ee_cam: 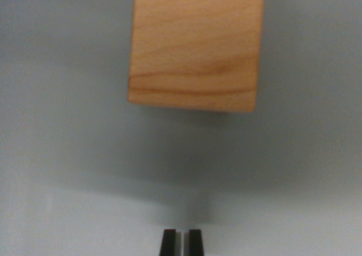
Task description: Push wooden cube
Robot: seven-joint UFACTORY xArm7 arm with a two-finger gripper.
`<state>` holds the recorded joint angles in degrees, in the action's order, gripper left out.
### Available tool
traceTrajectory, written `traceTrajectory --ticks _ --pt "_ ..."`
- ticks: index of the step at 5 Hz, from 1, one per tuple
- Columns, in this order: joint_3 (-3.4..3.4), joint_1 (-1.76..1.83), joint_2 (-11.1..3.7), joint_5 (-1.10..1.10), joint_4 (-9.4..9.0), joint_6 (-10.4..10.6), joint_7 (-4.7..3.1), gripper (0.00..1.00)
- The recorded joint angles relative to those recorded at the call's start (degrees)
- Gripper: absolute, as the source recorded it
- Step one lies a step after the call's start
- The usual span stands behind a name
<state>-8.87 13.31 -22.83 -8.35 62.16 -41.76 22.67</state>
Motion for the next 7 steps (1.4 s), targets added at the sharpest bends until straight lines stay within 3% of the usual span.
traceTrajectory --ticks 5,6,7 --pt "-0.03 0.05 -0.08 -0.03 -0.12 0.2 0.08 0.0" --pt "-0.03 0.05 -0.08 -0.03 -0.12 0.2 0.08 1.0" --pt "-0.03 0.05 -0.08 -0.03 -0.12 0.2 0.08 1.0"
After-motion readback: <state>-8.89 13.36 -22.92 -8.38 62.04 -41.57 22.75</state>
